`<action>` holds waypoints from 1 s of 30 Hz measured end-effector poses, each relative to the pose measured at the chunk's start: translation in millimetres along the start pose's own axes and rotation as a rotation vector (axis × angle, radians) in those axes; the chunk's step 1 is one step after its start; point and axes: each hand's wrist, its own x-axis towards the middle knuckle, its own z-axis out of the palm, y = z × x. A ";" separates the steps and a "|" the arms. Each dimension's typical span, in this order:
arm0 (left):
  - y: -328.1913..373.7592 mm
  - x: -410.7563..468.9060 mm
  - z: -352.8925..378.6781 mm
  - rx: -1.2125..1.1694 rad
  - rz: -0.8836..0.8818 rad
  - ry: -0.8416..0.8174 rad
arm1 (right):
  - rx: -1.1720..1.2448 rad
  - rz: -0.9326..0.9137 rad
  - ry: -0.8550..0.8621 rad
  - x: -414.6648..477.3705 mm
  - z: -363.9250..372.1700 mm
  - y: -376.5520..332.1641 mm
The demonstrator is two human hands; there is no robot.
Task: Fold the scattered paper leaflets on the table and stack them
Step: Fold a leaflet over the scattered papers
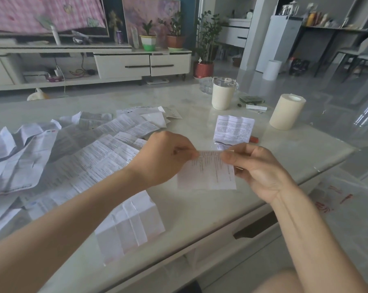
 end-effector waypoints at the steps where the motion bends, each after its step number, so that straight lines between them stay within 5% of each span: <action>1: -1.3 0.1 0.6 -0.001 -0.010 0.016 | -0.007 0.023 -0.038 -1.1 0.3 1.9; 4: -8.2 0.7 1.0 -0.035 -0.076 0.031 | -0.124 0.095 -0.147 -4.8 2.5 6.4; 9: -14.1 -2.7 12.1 -0.507 -0.386 -0.039 | -0.067 -0.003 0.029 0.8 6.0 10.0; 14: -17.6 3.0 24.8 -0.405 -0.434 0.100 | 0.031 0.040 0.008 0.7 5.7 10.3; 20: -13.0 15.0 32.2 -0.543 -0.497 0.008 | 0.241 0.173 -0.029 2.8 -13.7 4.2; 25: -12.3 18.5 23.8 -0.285 -0.439 -0.293 | -0.219 0.083 0.116 4.5 -20.3 9.2; 30: 1.6 18.0 35.6 -0.118 -0.251 -0.245 | -0.425 0.060 -0.032 3.3 -4.3 11.1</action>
